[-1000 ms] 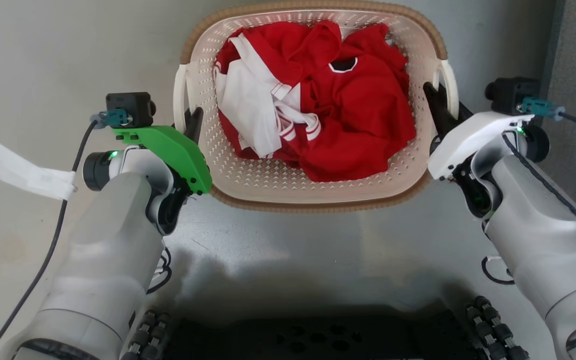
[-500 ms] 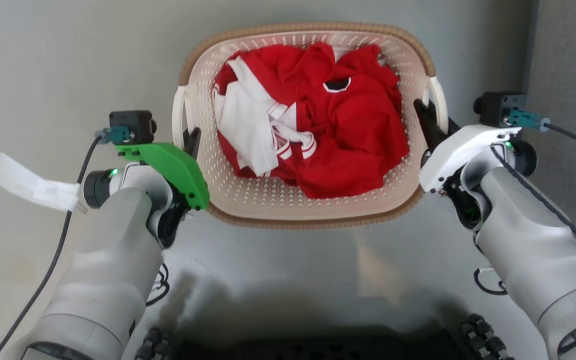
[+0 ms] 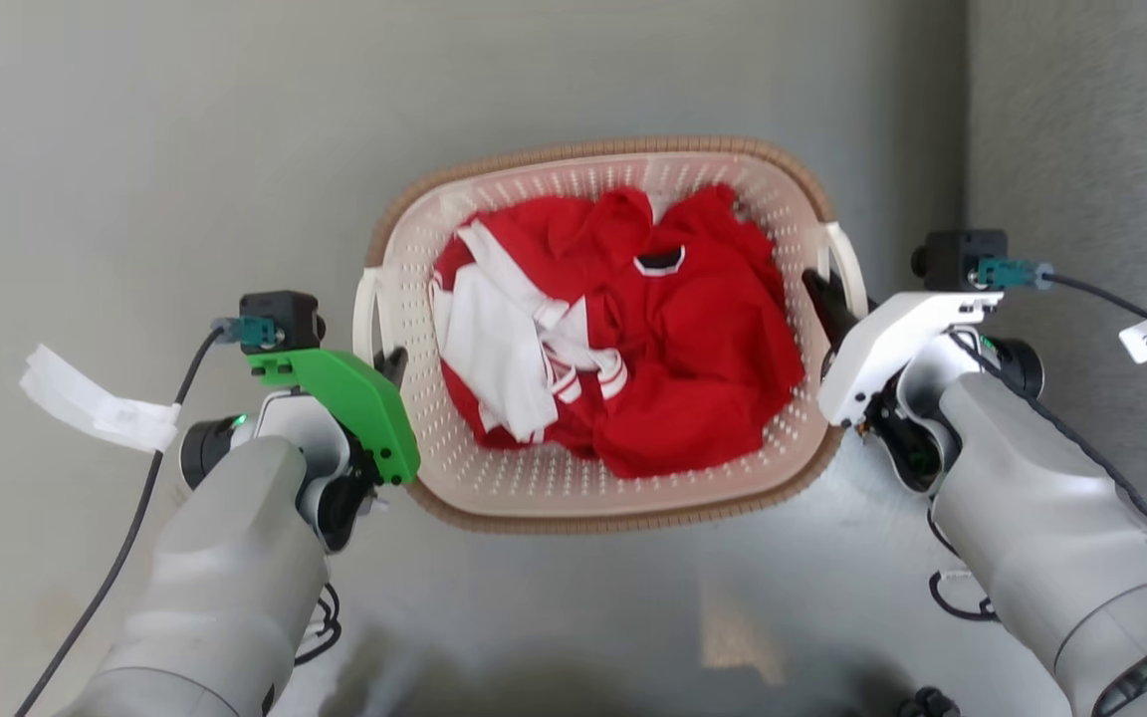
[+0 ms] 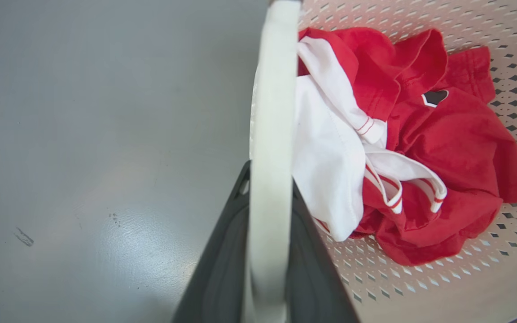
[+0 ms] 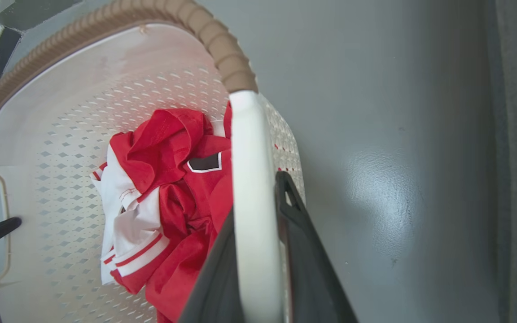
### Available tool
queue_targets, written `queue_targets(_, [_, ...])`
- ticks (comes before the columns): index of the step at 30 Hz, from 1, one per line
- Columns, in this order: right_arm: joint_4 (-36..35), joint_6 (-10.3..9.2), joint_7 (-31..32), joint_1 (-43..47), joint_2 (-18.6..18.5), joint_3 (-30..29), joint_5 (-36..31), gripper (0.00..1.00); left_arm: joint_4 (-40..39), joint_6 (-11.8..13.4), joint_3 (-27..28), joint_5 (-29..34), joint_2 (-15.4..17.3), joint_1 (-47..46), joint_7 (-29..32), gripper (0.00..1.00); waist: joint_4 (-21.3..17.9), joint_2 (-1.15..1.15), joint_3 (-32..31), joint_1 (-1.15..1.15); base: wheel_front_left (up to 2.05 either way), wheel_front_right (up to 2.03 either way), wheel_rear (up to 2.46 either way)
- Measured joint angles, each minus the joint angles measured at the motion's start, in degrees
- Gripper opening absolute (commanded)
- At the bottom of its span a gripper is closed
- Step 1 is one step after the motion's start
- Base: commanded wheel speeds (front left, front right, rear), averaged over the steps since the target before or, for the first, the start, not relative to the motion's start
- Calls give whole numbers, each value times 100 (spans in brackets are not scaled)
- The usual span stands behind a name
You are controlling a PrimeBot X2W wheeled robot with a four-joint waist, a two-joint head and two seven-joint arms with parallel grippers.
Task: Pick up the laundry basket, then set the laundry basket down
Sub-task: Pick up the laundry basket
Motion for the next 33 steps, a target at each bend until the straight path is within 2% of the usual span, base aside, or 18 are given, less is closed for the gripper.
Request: queue_targets(33, [657,2,1011,1166,298,602,745,0,191,0,-412,-742,67,1412,944,0,-373,0,-2651,0,0,0,0])
